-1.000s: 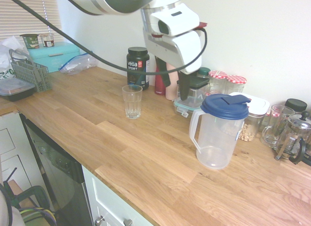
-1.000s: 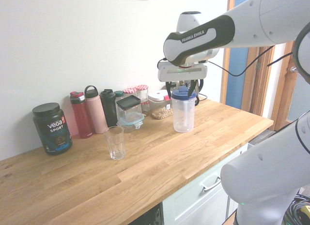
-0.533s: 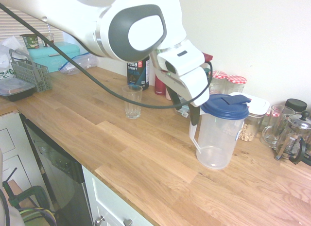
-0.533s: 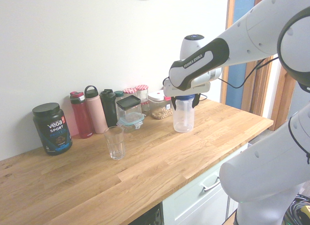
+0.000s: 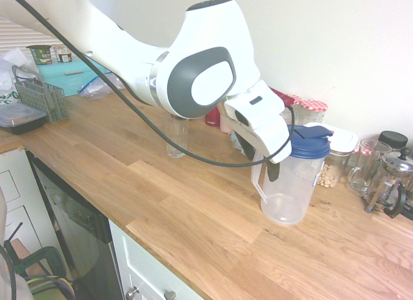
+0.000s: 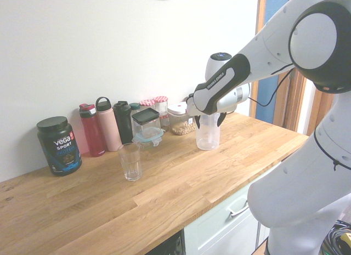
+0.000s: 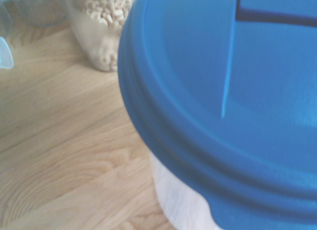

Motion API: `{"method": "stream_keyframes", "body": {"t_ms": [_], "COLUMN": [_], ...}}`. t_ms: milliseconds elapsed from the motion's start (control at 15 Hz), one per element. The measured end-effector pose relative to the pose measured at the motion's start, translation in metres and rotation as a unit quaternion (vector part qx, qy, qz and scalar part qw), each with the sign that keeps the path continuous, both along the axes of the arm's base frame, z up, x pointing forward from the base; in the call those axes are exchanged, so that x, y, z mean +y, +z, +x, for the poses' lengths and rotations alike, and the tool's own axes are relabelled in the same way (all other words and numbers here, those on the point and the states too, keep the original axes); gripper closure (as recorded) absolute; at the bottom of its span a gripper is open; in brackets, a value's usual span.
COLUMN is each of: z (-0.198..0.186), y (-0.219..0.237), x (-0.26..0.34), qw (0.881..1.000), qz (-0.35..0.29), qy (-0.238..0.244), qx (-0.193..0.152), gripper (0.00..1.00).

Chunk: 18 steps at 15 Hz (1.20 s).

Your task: Pour me some water

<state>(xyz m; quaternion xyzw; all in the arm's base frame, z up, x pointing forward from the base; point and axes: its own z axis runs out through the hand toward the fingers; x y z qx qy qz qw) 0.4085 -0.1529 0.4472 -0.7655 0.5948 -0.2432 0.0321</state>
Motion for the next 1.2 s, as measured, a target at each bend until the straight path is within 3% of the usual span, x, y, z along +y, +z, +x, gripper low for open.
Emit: {"method": "stream_keyframes", "body": {"t_ms": [1200], "z": [0.0069], "y": [-0.0037], "x": [-0.0102], "qw": [1.000], "qz": [0.003], "qy": [-0.005], "qx": [0.001], "gripper": [1.00]}}
